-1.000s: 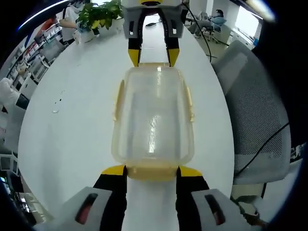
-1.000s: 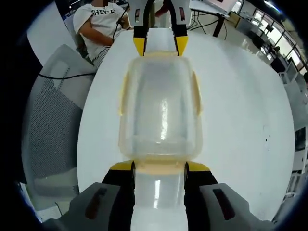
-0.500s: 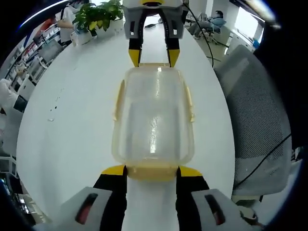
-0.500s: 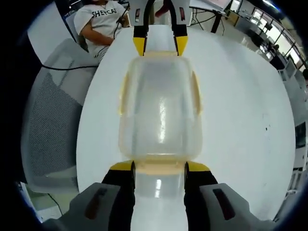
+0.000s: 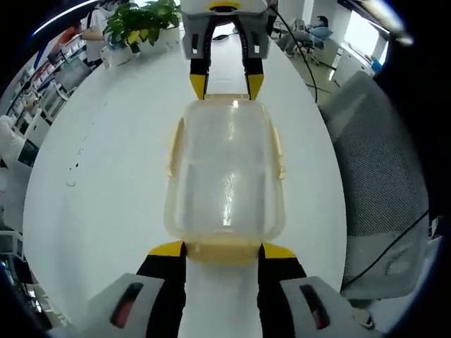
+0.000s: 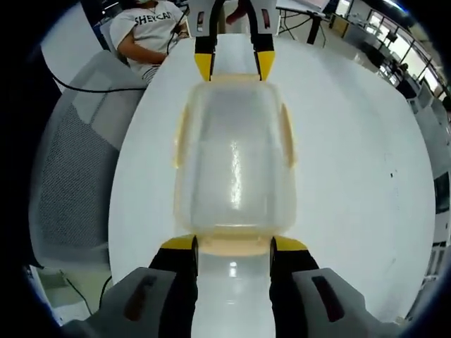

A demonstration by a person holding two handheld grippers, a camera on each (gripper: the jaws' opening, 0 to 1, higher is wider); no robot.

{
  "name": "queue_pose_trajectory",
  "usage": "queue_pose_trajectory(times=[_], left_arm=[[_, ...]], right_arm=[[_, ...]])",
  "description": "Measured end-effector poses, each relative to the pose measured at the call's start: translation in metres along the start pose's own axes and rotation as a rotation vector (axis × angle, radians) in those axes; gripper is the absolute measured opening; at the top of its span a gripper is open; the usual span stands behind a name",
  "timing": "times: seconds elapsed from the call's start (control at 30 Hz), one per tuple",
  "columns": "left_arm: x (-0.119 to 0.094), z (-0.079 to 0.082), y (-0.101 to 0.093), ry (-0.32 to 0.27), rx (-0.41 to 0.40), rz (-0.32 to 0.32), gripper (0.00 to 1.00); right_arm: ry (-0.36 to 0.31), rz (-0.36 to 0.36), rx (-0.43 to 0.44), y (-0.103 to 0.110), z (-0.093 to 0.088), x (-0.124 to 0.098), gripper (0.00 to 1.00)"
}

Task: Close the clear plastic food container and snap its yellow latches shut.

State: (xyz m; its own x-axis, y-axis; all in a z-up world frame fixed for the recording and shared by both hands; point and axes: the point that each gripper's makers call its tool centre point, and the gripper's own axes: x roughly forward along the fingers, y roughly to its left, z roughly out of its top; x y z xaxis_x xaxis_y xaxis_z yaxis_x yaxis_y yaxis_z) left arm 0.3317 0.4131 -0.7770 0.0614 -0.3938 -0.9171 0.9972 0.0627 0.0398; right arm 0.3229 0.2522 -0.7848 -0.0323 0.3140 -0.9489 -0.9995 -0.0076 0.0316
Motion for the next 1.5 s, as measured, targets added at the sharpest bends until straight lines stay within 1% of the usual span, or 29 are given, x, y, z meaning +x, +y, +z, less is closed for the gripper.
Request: queue_pose_trajectory(times=[0.3,0.57,0.67,0.83,1.03,1.27,1.43,1.5], left_arm=[[0.006,0.016,0.002,0.003,0.000,0.002,0.34],[0.015,0.033,0.000,-0.002,0.006,-0.006,0.34],[0.019,0.040,-0.001,-0.010,0.006,-0.009,0.34],[0.023,0.051,-0.003,-0.009,0.013,-0.012,0.34],[0.027,0.061,-0.004,-0.018,0.015,-0.014,0.34],[0.029,0.066,-0.004,-0.024,0.008,-0.009,0.34],[0.032,0.066,-0.005,-0.015,0.011,-0.009,0.34],[0.034,0.065,-0.005,-0.011,-0.001,-0.014,0.34]], right_arm=[[-0.008,0.001,0.010,-0.002,-0.017,-0.005,0.37],[0.001,-0.003,0.019,0.001,-0.037,-0.010,0.37],[0.000,-0.001,0.028,0.002,-0.043,-0.013,0.36],[0.001,-0.006,0.032,0.005,-0.054,-0.016,0.36],[-0.005,-0.012,0.035,0.007,-0.064,-0.021,0.36],[-0.001,-0.024,0.022,0.004,-0.069,-0.022,0.36],[-0.004,-0.021,0.029,0.006,-0.071,-0.021,0.36],[-0.001,-0.023,0.028,0.005,-0.071,-0.020,0.36]])
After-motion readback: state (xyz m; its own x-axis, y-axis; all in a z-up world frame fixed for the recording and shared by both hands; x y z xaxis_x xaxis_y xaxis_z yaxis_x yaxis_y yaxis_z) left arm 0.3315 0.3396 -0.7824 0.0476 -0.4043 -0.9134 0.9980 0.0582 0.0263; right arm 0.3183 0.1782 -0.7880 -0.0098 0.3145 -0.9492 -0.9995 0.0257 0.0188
